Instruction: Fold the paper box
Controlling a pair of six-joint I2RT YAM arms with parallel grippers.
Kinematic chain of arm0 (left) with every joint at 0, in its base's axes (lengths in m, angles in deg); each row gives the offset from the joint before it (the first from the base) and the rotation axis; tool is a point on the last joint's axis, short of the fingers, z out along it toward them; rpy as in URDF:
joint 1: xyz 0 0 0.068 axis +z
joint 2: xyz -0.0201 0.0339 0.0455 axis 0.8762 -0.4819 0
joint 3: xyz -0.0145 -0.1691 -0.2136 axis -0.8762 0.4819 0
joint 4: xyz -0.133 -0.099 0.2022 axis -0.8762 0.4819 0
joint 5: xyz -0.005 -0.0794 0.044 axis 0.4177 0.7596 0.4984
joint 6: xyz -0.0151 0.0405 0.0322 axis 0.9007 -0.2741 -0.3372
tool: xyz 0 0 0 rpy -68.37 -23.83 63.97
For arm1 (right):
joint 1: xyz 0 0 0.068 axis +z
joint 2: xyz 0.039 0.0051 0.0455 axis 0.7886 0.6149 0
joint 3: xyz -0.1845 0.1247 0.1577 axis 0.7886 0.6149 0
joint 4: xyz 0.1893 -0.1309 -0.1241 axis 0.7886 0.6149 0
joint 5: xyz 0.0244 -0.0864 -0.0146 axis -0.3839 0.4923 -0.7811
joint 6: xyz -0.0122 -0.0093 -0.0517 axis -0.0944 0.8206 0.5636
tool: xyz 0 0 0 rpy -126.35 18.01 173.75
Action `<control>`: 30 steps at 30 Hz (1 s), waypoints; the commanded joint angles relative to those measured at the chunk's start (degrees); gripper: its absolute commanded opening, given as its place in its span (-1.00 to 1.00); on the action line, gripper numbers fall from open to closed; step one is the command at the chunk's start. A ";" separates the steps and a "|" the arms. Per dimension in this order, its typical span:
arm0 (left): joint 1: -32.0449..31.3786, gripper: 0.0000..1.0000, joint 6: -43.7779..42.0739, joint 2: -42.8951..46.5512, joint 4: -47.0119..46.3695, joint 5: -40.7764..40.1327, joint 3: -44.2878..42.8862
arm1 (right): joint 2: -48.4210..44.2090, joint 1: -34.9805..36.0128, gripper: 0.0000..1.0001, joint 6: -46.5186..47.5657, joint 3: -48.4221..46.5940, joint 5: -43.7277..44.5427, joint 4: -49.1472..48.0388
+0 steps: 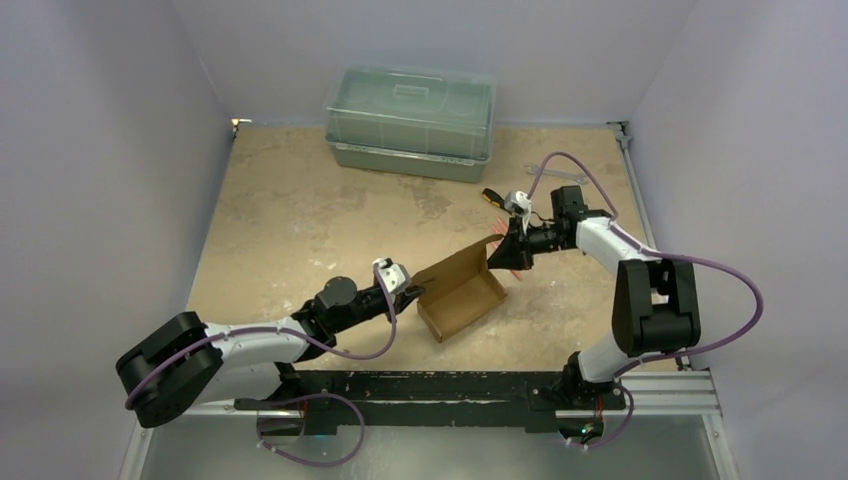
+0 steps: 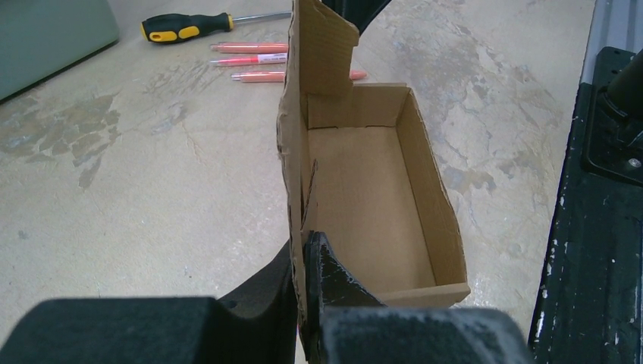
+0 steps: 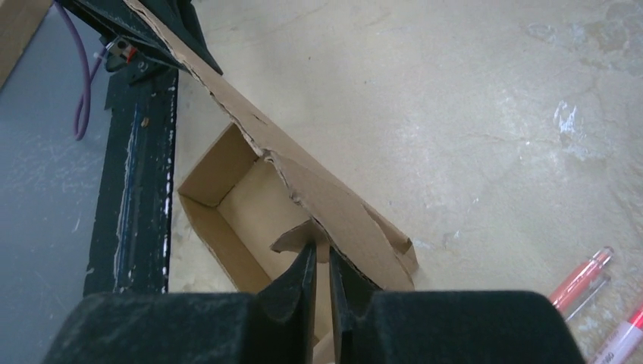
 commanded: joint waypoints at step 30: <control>0.00 -1.00 0.20 -7.16 -5.14 4.23 -4.91 | -9.36 4.70 -0.77 -51.58 20.63 8.69 -64.40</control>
